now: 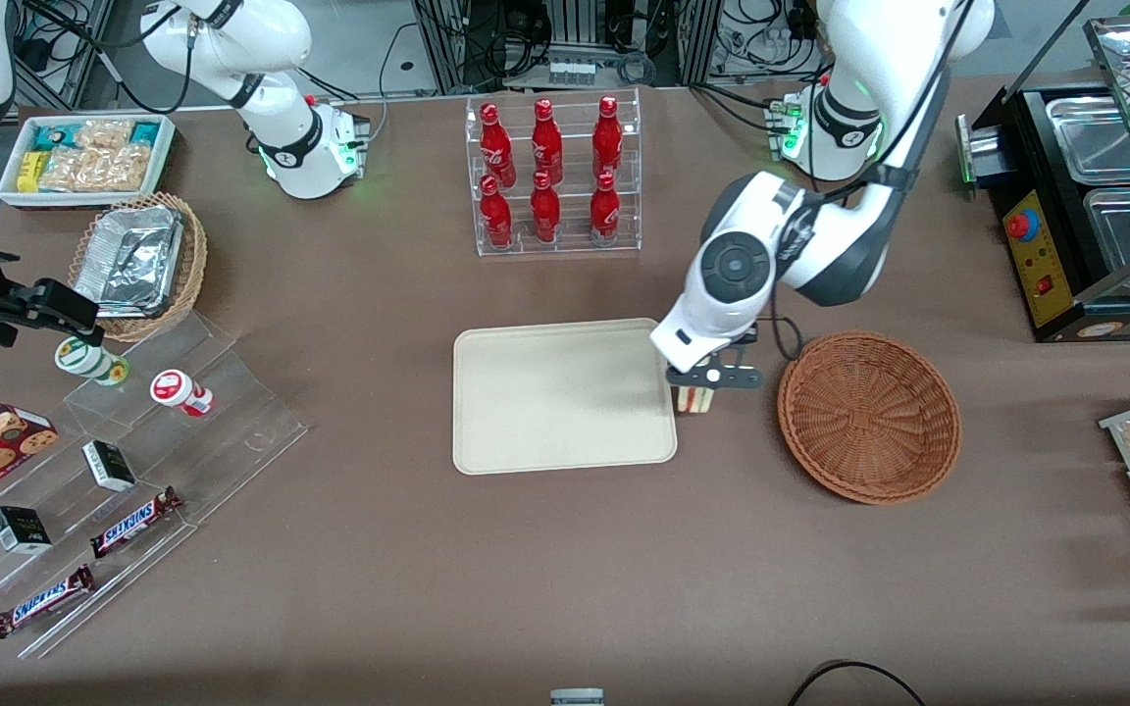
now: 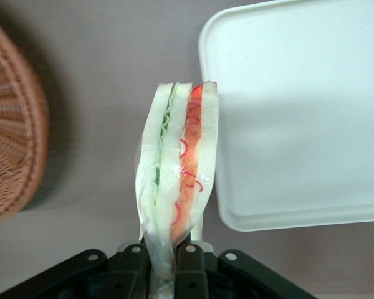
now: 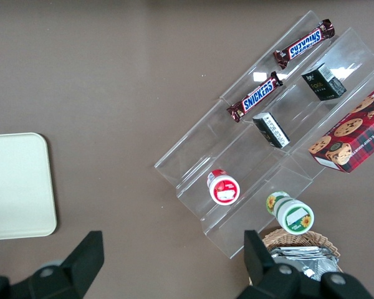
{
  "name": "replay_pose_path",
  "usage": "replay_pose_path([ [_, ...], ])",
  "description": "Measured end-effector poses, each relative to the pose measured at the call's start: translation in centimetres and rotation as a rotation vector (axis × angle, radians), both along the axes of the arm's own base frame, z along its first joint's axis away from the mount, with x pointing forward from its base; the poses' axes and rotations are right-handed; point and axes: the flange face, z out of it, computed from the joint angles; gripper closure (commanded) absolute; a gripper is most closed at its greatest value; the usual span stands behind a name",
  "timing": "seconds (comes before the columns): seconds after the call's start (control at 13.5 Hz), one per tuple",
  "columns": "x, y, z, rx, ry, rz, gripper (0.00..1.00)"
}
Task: Place sandwich from basket to tray
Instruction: 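Carry the held sandwich over to the cream tray, then lower the sandwich onto the tray and open the left gripper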
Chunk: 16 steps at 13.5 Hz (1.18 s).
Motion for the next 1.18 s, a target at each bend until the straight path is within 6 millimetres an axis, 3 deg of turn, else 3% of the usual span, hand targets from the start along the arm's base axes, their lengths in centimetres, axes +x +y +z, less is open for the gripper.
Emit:
replay_pose_path([
  [0.3,-0.7,-5.4,-1.0,0.0,-0.016,0.023,1.0],
  [0.52,-1.5,-8.2,-1.7,0.002,-0.022,0.04,1.0],
  [0.81,-1.8,-10.9,-2.6,-0.001,-0.028,0.071,1.0],
  [1.18,-0.2,-13.7,-3.0,-0.024,-0.058,0.163,1.0],
])
